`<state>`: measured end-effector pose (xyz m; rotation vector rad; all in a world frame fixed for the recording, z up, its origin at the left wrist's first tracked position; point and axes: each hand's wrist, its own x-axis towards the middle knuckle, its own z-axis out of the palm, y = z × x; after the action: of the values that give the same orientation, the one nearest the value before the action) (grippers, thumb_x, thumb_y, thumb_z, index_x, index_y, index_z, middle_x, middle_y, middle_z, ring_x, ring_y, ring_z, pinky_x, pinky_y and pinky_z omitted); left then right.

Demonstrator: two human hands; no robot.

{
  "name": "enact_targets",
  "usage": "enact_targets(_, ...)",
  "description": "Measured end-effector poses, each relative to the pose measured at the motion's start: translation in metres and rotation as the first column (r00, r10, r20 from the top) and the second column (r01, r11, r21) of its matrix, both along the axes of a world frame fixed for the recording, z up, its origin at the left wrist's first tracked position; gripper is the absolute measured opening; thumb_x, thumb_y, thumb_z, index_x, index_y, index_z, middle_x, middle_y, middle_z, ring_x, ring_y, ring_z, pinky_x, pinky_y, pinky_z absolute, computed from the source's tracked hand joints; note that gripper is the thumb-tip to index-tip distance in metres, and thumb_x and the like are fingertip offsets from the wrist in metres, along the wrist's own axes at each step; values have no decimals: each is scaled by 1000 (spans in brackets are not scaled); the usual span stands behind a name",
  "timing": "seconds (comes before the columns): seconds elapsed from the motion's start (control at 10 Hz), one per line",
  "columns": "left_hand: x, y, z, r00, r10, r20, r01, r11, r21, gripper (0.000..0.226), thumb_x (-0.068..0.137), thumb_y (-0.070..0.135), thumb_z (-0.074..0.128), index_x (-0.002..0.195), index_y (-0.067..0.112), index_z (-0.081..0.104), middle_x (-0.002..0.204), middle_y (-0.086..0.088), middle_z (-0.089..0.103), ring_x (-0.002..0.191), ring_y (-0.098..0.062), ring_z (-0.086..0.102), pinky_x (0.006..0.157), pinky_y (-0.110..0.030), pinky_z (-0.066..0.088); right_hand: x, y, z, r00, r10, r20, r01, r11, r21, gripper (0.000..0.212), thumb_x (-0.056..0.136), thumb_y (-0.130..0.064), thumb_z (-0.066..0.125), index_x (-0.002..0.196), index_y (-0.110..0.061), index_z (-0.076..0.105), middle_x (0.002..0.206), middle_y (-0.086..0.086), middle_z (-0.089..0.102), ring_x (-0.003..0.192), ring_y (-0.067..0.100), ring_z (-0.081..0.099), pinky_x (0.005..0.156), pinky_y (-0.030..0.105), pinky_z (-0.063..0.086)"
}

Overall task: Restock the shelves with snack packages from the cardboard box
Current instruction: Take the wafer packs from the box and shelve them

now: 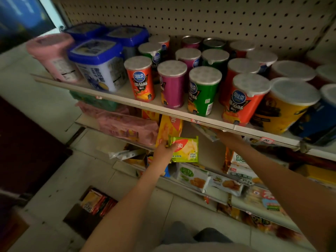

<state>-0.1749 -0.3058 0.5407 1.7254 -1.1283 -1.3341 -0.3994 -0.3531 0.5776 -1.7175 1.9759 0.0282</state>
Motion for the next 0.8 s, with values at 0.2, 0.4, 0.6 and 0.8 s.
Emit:
enact_targets(0.2, 26, 6, 31, 996, 49, -77, -37, 989, 145, 46, 94, 38, 53, 134, 17, 46, 124, -9, 61, 106, -29, 62, 83, -40, 54, 8, 19, 28, 827, -276, 490, 165, 952, 259, 53, 98, -37, 42, 138, -1, 40, 140, 17, 46, 127, 35, 46, 101, 38, 40)
enact_targets(0.4, 36, 3, 38, 964, 70, -256, 14, 950, 311, 39, 96, 43, 47, 127, 20, 47, 98, -3, 64, 79, -16, 62, 57, -33, 51, 24, 36, 41, 648, -194, 737, -34, 959, 283, 34, 88, -12, 61, 120, -20, 54, 104, -6, 66, 81, 3, 68, 67, 14, 53)
enact_targets(0.6, 21, 0, 31, 933, -152, -326, 258, 915, 310, 50, 95, 54, 36, 115, 15, 61, 94, -5, 70, 87, -22, 66, 73, -38, 54, 36, 49, 34, 700, -164, 695, -35, 964, 263, 45, 82, -16, 69, 123, -9, 52, 105, 4, 66, 87, 18, 66, 76, 27, 55)
enact_targets(0.8, 12, -4, 22, 882, -190, -430, 351, 875, 333, 60, 88, 66, 34, 108, 18, 65, 104, -8, 70, 101, -26, 63, 97, -46, 47, 34, 58, 27, 681, -219, 699, 27, 961, 275, 38, 83, -18, 68, 118, -13, 54, 106, 6, 66, 90, 22, 66, 80, 33, 54)
